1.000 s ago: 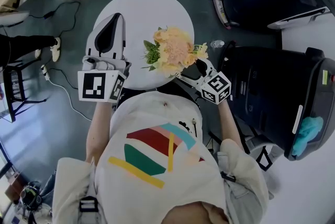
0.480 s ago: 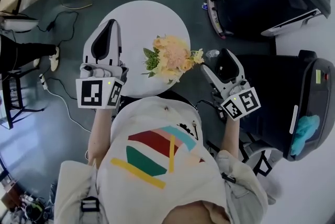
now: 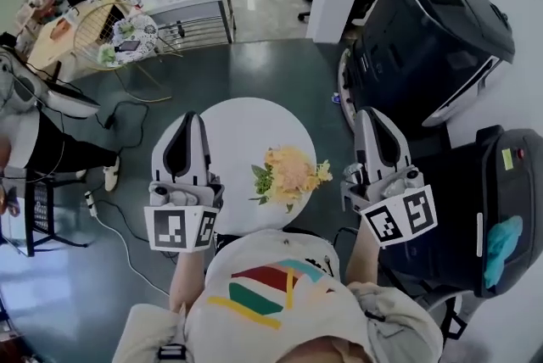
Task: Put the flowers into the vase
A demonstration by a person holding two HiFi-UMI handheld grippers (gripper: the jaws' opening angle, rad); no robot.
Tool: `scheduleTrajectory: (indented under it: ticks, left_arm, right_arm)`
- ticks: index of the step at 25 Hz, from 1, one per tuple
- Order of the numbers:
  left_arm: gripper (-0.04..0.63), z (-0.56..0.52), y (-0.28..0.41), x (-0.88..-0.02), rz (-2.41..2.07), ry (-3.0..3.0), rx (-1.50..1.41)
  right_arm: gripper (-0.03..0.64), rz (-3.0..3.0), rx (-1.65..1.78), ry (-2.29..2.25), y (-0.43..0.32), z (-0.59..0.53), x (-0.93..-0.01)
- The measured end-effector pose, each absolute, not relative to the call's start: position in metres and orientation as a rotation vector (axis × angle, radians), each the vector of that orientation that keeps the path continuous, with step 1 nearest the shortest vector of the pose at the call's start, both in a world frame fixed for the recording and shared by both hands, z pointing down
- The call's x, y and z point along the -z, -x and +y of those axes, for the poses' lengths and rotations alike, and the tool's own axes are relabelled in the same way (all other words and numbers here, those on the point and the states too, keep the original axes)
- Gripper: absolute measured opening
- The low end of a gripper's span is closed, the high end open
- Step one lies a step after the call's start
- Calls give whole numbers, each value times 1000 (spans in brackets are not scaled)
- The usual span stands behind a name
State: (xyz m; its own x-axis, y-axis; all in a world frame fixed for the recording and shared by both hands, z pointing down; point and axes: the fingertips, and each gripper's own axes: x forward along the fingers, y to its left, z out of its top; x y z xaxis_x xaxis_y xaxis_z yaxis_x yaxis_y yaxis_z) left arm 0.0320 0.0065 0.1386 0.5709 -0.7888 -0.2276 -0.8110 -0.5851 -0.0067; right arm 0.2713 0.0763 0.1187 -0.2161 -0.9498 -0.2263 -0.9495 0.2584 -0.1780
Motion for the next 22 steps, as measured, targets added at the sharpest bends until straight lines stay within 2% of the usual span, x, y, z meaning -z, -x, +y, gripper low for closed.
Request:
scheduleTrajectory:
  ticks: [9, 22]
  left_arm:
    - [8, 41, -47, -98, 1330, 2654, -300]
    - [8, 41, -47, -104, 1357, 2647, -296]
  right_arm:
    - [11, 2497, -182, 1719, -155, 71, -97]
    - [11, 2638, -107, 1698, -134, 54, -131]
